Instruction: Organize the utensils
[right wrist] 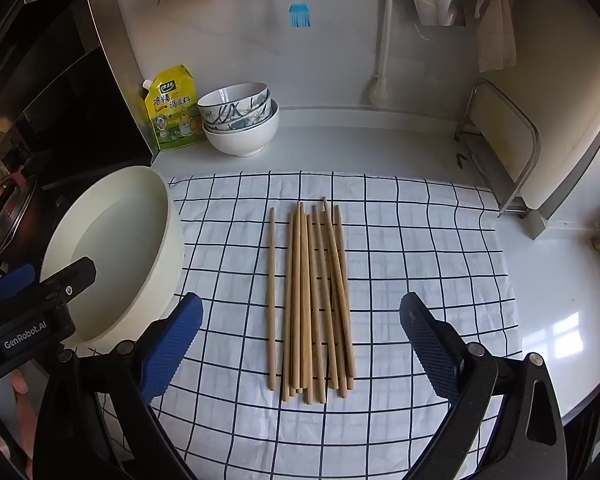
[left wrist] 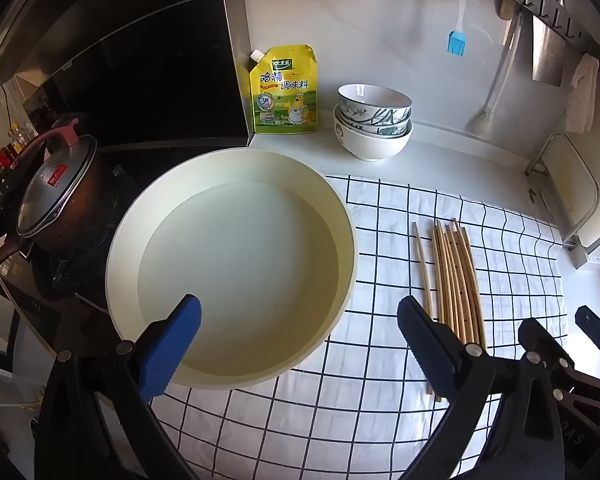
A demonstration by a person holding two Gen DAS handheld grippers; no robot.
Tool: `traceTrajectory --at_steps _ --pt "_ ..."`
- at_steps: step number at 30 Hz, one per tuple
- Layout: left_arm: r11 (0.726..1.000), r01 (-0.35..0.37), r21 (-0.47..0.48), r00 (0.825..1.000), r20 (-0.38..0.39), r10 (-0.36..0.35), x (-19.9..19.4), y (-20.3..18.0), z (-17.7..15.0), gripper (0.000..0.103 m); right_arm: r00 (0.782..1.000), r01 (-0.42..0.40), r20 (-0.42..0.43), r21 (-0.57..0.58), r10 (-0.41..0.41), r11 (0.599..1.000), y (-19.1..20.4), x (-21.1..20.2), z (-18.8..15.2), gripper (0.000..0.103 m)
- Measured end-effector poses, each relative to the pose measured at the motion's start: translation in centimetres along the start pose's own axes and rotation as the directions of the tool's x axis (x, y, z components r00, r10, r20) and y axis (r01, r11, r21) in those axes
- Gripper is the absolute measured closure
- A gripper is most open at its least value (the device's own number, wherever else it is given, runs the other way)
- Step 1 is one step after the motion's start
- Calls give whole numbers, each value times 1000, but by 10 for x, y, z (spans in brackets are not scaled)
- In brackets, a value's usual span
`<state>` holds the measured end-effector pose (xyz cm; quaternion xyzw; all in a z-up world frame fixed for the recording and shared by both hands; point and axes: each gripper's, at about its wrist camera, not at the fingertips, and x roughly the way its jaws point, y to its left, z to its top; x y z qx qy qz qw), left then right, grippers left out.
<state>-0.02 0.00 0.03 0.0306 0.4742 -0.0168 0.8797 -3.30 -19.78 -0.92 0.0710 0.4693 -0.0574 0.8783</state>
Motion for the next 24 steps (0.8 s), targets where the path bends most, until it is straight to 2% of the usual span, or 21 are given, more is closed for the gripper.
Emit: traceTrajectory --at_steps 24 --pt "1000 5 -3 1000 -2 -5 0 0 0 6 1000 1 3 -5 -1 1000 2 -3 -4 9"
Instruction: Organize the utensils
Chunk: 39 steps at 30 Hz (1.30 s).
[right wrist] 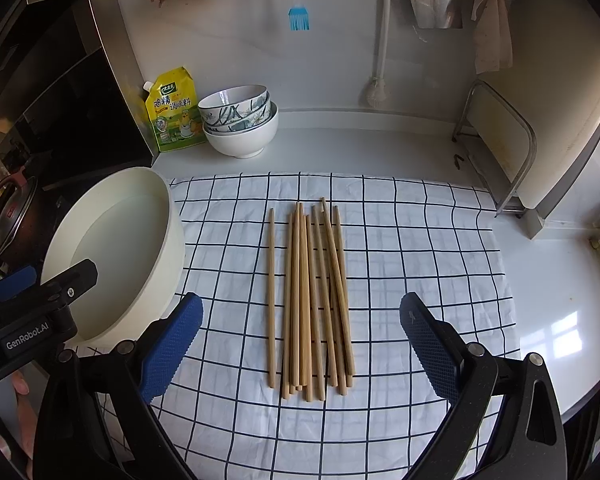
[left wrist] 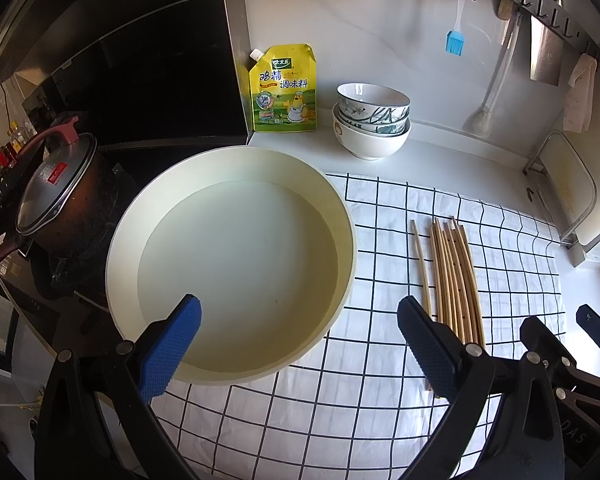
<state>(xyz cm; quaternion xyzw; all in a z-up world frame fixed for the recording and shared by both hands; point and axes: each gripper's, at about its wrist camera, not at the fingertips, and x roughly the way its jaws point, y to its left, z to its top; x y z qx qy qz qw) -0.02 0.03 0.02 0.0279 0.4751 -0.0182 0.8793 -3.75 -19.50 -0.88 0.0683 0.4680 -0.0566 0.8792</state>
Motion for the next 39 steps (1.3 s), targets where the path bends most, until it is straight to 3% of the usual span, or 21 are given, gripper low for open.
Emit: traceTrajectory --at_steps 25,32,39 --pt "1000 14 1 1000 -6 -14 -1 -8 1 6 1000 -1 0 5 1 1000 -4 -2 -1 9" --pt "998 58 20 998 -33 -58 15 -28 -2 6 1000 -13 -11 24 13 1000 -30 9 -6 9" --pt "994 98 47 994 -56 -96 35 -57 -13 6 998 -14 -64 42 17 999 -76 45 -18 9"
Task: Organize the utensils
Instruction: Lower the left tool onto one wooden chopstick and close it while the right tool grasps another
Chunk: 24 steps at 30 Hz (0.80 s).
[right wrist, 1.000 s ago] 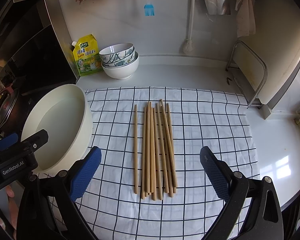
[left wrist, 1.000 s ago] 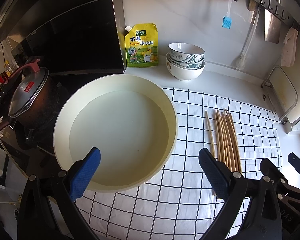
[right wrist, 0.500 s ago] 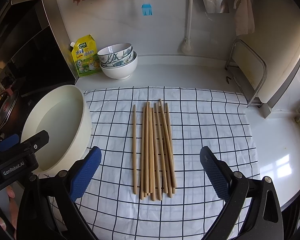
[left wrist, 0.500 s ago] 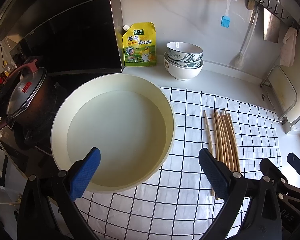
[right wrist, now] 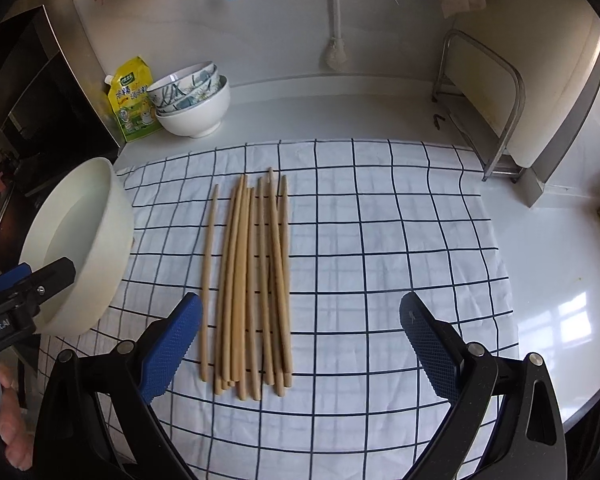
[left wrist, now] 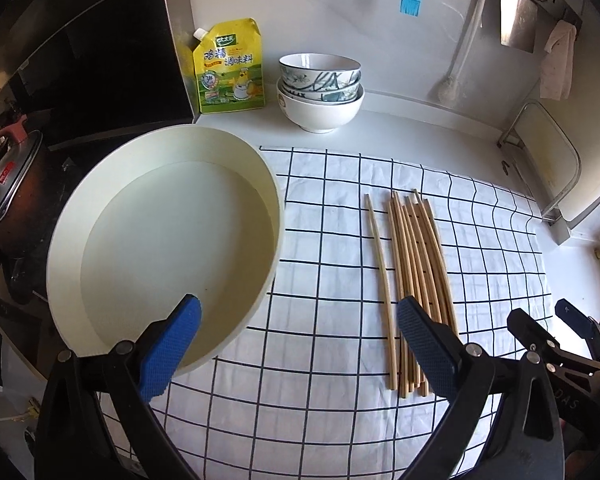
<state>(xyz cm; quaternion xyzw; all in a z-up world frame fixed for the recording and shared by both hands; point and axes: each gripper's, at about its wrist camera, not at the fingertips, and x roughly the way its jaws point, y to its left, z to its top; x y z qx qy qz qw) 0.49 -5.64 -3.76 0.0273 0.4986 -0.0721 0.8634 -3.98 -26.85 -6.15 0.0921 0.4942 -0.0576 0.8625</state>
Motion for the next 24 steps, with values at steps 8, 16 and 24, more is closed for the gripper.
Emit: traceTrajectory --at_steps 8,16,24 --pt "998 2 60 999 -44 1 45 -36 -13 6 999 23 -23 6 -23 1000 -28 54 -4 9" --pt "999 8 32 998 -63 -6 77 -42 -24 6 998 41 -49 -50 -43 998 -30 95 0 9" --pt "1000 -21 4 997 -75 21 95 -39 -25 6 997 45 -57 -71 -50 996 -27 112 4 9"
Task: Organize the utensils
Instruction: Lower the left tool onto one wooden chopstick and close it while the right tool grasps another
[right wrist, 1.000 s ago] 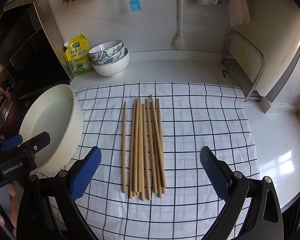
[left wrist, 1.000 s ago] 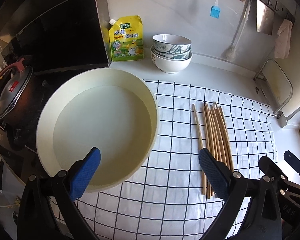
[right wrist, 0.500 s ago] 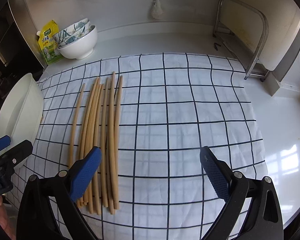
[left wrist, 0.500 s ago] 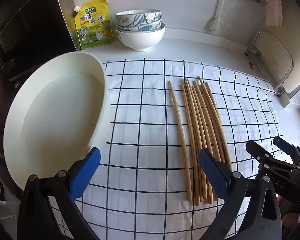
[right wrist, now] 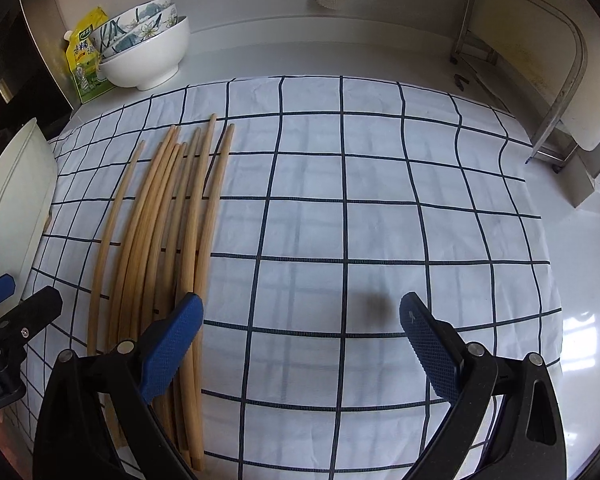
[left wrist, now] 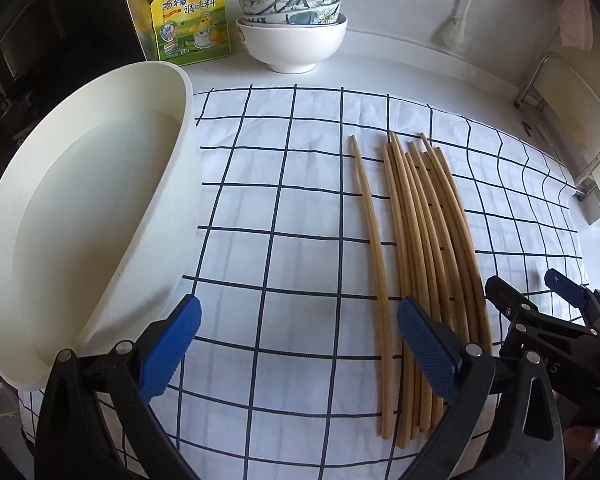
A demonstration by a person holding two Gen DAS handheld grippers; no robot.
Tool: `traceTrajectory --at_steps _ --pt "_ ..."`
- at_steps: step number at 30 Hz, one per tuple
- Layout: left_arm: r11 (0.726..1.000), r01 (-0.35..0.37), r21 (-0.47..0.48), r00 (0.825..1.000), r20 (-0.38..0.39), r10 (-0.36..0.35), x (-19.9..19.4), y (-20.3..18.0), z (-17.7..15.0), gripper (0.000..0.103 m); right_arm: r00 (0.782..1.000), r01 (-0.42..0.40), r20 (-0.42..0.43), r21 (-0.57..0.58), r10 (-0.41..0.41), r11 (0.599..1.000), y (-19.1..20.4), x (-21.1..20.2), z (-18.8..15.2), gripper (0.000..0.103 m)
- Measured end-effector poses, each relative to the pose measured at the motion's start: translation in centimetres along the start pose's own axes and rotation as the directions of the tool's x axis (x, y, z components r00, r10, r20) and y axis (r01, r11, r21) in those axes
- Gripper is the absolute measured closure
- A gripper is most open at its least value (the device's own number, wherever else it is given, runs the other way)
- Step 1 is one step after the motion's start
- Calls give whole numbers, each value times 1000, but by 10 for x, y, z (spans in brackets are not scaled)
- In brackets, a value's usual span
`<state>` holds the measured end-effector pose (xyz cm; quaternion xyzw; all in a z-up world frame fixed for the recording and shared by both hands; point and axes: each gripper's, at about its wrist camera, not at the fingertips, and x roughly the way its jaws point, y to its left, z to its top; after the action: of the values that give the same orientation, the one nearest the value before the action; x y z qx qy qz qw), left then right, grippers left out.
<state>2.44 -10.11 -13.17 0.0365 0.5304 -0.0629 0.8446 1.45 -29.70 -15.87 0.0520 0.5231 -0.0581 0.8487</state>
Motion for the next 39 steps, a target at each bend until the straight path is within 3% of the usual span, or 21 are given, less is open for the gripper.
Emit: traceTrajectory --at_steps 20,24,39 --pt "1000 -14 19 1000 -10 14 7 -8 -4 6 1000 14 25 -109 -12 994 23 8 0 9" --pt "1000 -19 9 1000 -21 20 12 -9 -5 6 999 -16 35 -123 21 992 20 7 -1 23" --pt "998 -49 -43 998 -52 47 36 -12 0 6 998 -14 62 -128 22 992 5 5 -3 23"
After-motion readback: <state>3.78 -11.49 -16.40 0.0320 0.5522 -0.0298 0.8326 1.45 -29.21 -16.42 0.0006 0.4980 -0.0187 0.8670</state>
